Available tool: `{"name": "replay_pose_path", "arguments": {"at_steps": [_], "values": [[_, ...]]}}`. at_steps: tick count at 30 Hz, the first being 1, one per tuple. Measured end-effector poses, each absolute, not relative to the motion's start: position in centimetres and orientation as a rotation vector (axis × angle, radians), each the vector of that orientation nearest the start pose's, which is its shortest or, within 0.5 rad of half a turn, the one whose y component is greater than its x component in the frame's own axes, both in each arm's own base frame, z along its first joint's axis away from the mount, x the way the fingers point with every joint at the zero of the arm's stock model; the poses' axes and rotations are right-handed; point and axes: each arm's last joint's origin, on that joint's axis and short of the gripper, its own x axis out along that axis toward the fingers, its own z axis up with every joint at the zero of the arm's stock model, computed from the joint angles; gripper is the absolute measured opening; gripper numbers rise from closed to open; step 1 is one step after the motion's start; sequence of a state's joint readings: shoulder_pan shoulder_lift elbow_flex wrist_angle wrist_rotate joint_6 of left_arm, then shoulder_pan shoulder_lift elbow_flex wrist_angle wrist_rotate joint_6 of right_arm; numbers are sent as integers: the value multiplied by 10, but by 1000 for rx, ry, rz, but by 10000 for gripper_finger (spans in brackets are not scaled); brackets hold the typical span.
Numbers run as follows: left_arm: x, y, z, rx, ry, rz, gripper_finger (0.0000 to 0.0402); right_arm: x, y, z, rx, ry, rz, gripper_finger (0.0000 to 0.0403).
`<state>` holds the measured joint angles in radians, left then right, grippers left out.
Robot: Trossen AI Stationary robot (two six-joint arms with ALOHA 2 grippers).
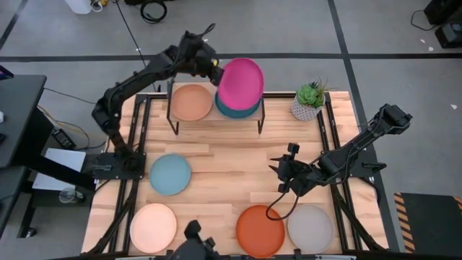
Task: Place and stack plates onto a shelf
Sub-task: Stack the pink plate on top of the green plate on the shelf, then stack the light blue plate on top of the brown plate on the shelf
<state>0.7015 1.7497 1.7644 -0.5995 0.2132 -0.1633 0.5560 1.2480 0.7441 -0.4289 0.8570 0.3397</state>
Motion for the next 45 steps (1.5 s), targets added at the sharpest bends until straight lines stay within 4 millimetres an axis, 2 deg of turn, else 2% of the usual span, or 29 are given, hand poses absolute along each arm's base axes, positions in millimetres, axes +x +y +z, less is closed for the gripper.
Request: {"name": "replay_pose_path", "arguments": {"at_steps": [3,9,13,24,32,37,41,45], "values": [[307,257,375,-423,564,515,15,208,104,219,-282,642,-391,121],[318,260,367,-428,726,492,16,209,104,219,-279,638,-391,121],[323,263,358,-428,754,496,18,209,104,219,-275,633,-392,121],[323,264,356,-377,780,534,27,210,105,220,-260,623,-383,121],[330,264,347,-346,817,551,94,210,105,220,-255,624,-376,121],[333,263,351,-276,790,532,144,210,105,220,-257,626,-375,121],[331,249,371,-155,745,443,164,210,105,220,-262,628,-374,121],[344,206,387,15,738,264,166,210,105,220,-269,631,-374,121]]}}
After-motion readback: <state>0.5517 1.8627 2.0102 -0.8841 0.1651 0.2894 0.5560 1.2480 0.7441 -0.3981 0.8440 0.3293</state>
